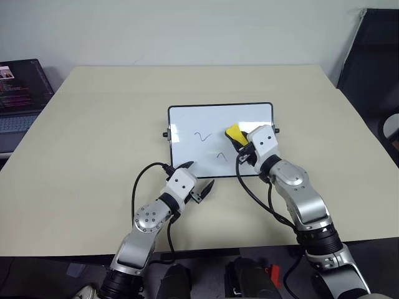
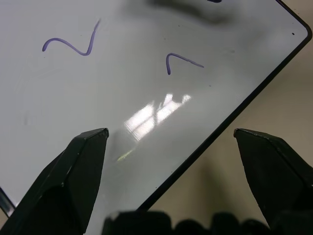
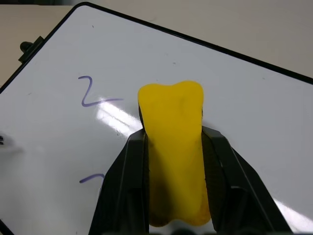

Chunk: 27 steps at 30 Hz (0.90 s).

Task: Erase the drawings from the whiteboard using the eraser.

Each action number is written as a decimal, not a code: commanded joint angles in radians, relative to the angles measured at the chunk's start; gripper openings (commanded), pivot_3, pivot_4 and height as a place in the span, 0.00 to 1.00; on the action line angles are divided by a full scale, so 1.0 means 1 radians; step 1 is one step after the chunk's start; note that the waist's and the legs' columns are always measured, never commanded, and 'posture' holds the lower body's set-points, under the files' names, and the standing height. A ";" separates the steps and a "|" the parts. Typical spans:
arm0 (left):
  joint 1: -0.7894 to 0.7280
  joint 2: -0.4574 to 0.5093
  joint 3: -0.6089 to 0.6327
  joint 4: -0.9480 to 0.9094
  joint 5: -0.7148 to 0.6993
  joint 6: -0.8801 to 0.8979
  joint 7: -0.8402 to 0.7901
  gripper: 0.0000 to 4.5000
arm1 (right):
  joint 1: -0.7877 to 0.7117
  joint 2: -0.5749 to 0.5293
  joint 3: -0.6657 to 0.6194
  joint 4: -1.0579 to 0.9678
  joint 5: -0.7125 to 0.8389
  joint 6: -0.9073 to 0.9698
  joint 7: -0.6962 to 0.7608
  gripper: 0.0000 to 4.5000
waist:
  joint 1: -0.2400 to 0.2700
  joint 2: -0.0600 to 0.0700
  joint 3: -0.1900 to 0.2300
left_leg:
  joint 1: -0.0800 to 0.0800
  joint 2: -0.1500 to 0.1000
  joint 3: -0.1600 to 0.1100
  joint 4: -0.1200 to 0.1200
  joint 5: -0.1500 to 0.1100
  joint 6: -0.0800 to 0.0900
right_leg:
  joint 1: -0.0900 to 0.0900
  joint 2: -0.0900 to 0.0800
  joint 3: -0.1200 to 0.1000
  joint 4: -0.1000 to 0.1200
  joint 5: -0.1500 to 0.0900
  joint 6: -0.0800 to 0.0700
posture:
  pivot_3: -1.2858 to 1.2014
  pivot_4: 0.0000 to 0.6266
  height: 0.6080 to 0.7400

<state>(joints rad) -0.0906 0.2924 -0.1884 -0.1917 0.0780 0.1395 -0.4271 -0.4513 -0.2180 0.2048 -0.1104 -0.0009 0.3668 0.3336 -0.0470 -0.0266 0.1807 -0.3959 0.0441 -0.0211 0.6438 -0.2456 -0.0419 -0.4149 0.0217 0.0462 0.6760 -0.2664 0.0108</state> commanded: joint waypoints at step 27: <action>-0.044 -0.003 0.004 0.022 -0.011 -0.032 -0.031 1.00 | -0.086 -0.003 0.137 0.166 -0.146 -0.085 0.090 0.24 | 0.006 0.000 0.000 | 0.000 0.000 0.000 0.001 0.000 0.000 | -0.001 0.000 0.000 0.002 0.000 0.000 | 0.52 0.24 1.00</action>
<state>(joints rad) -0.1185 0.2912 -0.1908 -0.1550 0.0778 0.1218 -0.4617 -0.5170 -0.2150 0.3389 0.0451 -0.1225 0.2892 0.4162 -0.0414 -0.0267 0.1807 -0.3962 0.0441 -0.0212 0.6450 -0.2455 -0.0419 -0.4159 0.0219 0.0461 0.6783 -0.2663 0.0105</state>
